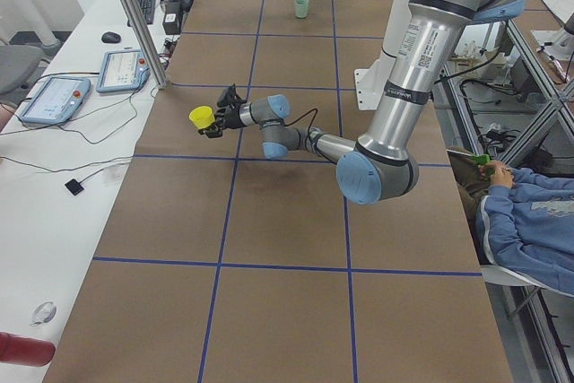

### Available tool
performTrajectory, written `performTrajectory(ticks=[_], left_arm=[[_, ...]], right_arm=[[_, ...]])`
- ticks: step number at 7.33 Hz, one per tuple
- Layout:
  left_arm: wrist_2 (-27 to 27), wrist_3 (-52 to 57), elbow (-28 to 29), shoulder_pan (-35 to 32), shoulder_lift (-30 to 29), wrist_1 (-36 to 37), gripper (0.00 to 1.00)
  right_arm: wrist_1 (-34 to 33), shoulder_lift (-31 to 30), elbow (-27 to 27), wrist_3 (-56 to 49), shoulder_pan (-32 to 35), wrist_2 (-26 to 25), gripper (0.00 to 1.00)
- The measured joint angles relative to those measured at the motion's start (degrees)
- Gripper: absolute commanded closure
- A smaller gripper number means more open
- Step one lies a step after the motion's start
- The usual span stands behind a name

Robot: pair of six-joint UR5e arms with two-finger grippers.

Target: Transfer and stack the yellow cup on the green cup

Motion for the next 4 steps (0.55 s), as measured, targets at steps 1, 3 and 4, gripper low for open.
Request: performTrajectory(ticks=[1, 3, 4], left_arm=[[0.0, 2.2, -0.7, 2.7, -2.0, -0.2, 1.00], [-2.2, 9.2, -2.5, 7.5, -6.4, -2.5, 1.00], [-3.6, 10.3, -2.9, 8.5, -8.2, -3.1, 1.00]], right_arm=[[-1.2, 3.7, -0.5, 4.2, -2.4, -0.3, 0.00], [-6.5, 11.4, -0.3, 11.3, -4.9, -0.4, 0.00], [-7.7, 14.0, 0.4, 15.9, -6.2, -0.7, 0.00]])
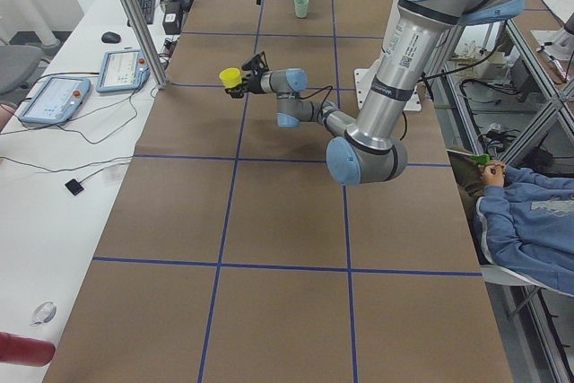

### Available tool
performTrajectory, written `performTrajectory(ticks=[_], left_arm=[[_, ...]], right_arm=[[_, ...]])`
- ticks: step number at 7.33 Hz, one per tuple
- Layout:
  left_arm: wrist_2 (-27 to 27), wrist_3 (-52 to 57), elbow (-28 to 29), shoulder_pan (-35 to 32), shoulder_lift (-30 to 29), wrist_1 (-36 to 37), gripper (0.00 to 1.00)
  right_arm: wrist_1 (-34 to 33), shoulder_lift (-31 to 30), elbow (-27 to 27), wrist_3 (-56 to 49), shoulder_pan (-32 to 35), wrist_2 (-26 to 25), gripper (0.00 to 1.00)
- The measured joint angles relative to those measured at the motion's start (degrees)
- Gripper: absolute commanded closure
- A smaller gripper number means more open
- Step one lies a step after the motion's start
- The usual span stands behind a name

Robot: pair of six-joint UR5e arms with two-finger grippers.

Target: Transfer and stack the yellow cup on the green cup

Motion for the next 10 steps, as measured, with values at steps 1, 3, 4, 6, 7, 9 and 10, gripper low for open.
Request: performTrajectory(ticks=[1, 3, 4, 6, 7, 9, 10], left_arm=[[-0.5, 0.5, -0.5, 0.7, -1.8, 0.0, 1.00], [-2.2, 3.1, -0.6, 3.0, -2.7, 0.4, 1.00], [-5.9, 7.5, -0.8, 3.6, -2.4, -0.1, 1.00], [-18.8, 13.4, -1.8, 3.1, -2.0, -3.1, 1.00], [-24.5, 14.9, -2.0, 2.5, -1.7, -5.2, 1.00], [-31.6, 18.4, -1.7, 1.9, -1.0, -6.9, 1.00], [-34.3, 19.3, -1.7, 1.8, -0.5, -8.2, 1.00]], right_arm=[[-0.6, 1.7, 0.7, 3.6, -1.4, -0.6, 0.00], [-0.9, 3.4, 2.3, 7.3, -3.6, -1.0, 0.00], [-0.9, 4.5, 3.0, 9.9, -4.8, -1.1, 0.00], [-0.9, 5.8, 3.9, 13.7, -7.4, -1.4, 0.00], [-0.9, 6.3, 4.3, 14.1, -8.5, -1.5, 0.00], [-0.9, 7.5, 4.2, 16.7, -11.6, -1.7, 0.00], [-0.9, 8.6, 4.0, 20.3, -13.9, -2.0, 0.00]])
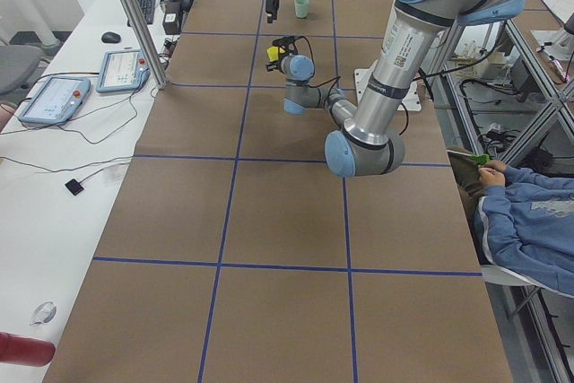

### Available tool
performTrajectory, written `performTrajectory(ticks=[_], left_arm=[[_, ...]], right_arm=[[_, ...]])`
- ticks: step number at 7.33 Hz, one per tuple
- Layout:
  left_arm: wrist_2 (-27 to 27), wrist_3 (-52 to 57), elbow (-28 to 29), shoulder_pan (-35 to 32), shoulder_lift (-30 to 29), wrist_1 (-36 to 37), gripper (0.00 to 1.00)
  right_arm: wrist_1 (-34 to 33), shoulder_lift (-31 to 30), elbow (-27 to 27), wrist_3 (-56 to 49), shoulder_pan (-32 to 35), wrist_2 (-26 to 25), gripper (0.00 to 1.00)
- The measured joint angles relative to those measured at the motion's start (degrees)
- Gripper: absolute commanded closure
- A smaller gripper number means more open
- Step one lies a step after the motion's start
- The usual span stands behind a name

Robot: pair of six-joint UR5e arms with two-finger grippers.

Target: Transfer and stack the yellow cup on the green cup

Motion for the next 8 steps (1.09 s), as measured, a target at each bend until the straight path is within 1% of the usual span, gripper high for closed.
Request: performTrajectory(ticks=[1, 4, 6, 8], left_arm=[[-2.3, 1.1, 0.2, 0.1, 0.5, -1.7, 1.00], [-9.2, 9.1, 2.0, 0.4, 0.5, -4.7, 1.00], [-10.3, 9.6, 2.1, 0.6, 0.2, -6.5, 1.00], [-10.2, 8.9, 2.2, 0.6, -0.4, -7.0, 1.00]], right_arm=[[0.0, 0.9, -0.1, 1.9, -1.4, 0.2, 0.00], [-0.1, 2.3, -0.2, 3.3, -2.7, 5.6, 0.01], [-0.1, 2.3, -0.4, 3.6, -3.9, 6.4, 0.01], [0.3, 2.2, -0.4, 3.5, -5.3, 6.5, 0.05]])
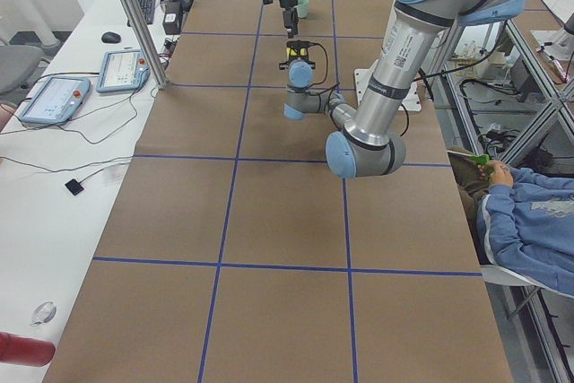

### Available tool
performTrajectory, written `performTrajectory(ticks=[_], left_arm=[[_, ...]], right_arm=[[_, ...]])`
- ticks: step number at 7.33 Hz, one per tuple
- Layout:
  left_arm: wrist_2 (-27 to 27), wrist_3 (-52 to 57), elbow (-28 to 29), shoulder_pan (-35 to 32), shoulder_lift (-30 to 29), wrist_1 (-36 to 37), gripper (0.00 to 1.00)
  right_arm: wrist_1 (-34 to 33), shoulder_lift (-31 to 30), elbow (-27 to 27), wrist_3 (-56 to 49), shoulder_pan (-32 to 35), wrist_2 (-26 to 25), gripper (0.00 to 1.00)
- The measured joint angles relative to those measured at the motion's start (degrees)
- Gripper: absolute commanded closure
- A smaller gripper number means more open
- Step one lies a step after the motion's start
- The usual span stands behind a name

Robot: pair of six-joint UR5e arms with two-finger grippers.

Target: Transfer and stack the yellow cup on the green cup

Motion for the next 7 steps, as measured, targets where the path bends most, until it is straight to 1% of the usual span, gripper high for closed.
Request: performTrajectory(ticks=[4, 6, 7], left_arm=[[0.0, -2.3, -0.1, 0.1, -0.7, 0.0, 1.00], [0.0, -4.3, -0.4, 0.1, -1.2, 0.1, 1.00], [0.0, -5.4, -0.4, 0.1, -1.7, 0.2, 1.00]], right_arm=[[0.4, 0.2, 0.2, -1.1, -2.3, -0.6, 0.11], [0.4, 0.2, 0.1, -1.2, -2.8, -0.9, 0.15], [0.4, 0.2, 0.1, -1.3, -3.0, -1.2, 0.21]])
